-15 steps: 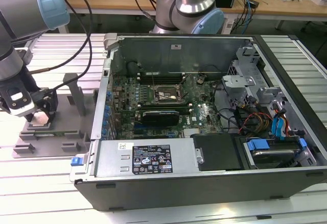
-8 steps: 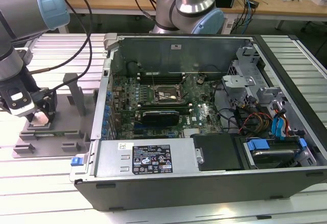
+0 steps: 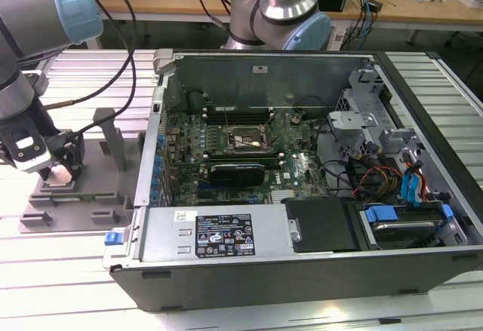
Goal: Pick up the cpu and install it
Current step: 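Pick up the cpu and move it towards the insertion slot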
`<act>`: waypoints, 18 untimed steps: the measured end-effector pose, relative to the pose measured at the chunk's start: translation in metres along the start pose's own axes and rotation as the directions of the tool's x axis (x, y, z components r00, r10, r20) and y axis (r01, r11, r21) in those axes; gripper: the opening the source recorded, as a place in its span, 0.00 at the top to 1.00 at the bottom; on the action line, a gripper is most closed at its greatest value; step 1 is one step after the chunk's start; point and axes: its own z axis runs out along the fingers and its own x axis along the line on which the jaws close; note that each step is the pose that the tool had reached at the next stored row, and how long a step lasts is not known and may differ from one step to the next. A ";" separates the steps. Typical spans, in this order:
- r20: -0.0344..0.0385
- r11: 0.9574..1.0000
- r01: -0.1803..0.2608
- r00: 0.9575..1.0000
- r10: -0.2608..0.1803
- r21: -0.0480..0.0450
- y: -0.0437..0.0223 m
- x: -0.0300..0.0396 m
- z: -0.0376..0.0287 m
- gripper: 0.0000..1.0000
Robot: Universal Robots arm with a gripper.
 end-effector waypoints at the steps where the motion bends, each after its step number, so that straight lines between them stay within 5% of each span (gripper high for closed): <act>1: 0.000 1.000 0.000 1.000 0.000 0.000 0.0000 -0.0001 -0.0025 0.45; 13: 0.000 1.000 0.000 1.000 0.000 0.000 0.0004 -0.0011 -0.0307 0.45; 18: 0.000 1.000 0.000 1.000 0.000 0.000 0.0009 -0.0018 -0.0482 0.45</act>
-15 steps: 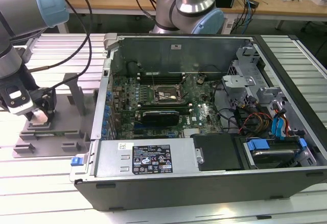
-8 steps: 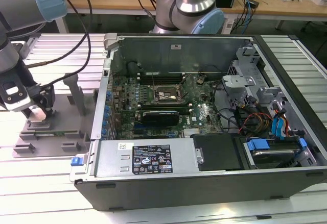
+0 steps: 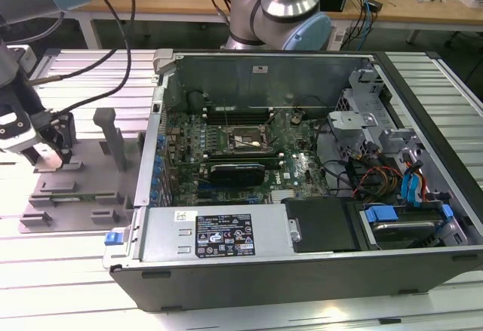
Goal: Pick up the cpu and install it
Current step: 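Pick up the cpu and move it towards the insertion slot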
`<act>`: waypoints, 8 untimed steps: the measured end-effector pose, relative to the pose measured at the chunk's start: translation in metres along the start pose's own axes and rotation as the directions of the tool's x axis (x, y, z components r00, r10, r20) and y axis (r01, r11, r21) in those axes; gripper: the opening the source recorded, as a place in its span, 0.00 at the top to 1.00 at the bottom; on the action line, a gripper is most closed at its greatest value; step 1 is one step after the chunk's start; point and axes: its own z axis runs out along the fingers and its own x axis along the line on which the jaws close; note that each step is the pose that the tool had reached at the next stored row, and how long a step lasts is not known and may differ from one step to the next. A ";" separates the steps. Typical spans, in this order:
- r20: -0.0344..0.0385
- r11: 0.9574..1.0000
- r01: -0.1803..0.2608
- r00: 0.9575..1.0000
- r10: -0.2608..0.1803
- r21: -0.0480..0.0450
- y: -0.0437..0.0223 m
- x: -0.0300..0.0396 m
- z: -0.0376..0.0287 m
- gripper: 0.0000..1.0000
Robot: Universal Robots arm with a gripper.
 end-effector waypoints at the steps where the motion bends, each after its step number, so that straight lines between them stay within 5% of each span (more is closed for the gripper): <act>1: 0.000 1.000 0.000 1.000 0.000 0.000 0.0001 -0.0001 -0.0022 0.45; 8: 0.000 1.000 0.000 1.000 0.000 0.000 0.0004 -0.0004 -0.0115 0.45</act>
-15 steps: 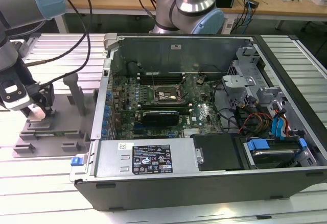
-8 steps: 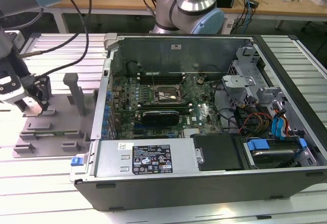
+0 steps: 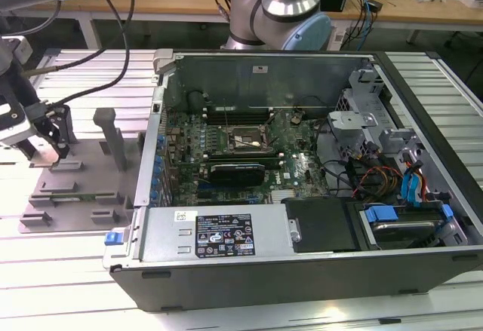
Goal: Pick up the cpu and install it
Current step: 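Pick up the cpu and move it towards the insertion slot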
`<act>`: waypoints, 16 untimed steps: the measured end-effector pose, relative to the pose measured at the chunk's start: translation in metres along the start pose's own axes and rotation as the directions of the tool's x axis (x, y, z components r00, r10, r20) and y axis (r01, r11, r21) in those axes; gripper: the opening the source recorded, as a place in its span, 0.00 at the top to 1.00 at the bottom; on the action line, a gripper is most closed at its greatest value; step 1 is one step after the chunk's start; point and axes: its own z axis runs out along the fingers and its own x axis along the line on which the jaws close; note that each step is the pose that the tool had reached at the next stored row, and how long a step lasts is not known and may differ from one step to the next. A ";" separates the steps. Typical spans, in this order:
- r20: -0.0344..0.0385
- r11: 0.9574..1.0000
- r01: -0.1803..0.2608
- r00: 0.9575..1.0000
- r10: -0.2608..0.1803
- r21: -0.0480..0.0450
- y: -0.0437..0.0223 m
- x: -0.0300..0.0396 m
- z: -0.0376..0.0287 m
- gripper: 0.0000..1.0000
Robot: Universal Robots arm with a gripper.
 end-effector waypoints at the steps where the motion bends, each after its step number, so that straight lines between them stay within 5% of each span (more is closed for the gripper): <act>1: 0.000 1.000 0.000 1.000 0.000 0.000 0.0000 0.0000 -0.0006 0.45; 16: 0.001 1.000 0.000 1.000 0.000 0.000 0.0002 -0.0008 -0.0210 0.45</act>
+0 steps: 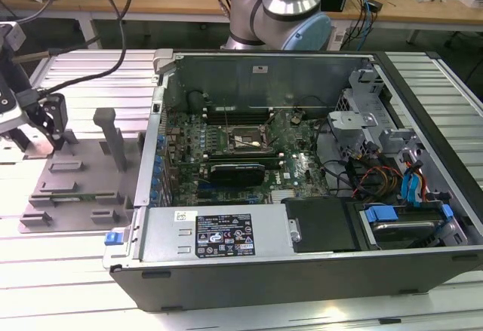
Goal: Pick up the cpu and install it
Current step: 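Pick up the cpu and move it towards the insertion slot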
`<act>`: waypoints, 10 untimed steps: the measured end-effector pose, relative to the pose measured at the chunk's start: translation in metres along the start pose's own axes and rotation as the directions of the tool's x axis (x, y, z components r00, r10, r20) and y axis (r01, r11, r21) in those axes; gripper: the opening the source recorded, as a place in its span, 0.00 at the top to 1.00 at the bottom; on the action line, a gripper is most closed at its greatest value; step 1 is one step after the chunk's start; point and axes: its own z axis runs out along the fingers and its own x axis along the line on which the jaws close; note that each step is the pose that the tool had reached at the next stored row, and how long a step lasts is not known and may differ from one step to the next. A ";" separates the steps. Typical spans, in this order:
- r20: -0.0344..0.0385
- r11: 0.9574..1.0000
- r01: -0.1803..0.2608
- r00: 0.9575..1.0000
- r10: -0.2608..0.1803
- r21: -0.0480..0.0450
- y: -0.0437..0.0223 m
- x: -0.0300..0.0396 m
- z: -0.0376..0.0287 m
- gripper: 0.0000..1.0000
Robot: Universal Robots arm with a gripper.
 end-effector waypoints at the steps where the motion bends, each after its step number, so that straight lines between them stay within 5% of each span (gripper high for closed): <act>1: 0.000 1.000 0.000 1.000 0.000 0.000 0.0000 0.0000 -0.0011 0.45; 10: 0.001 1.000 0.000 1.000 0.000 0.000 0.0002 -0.0004 -0.0119 0.45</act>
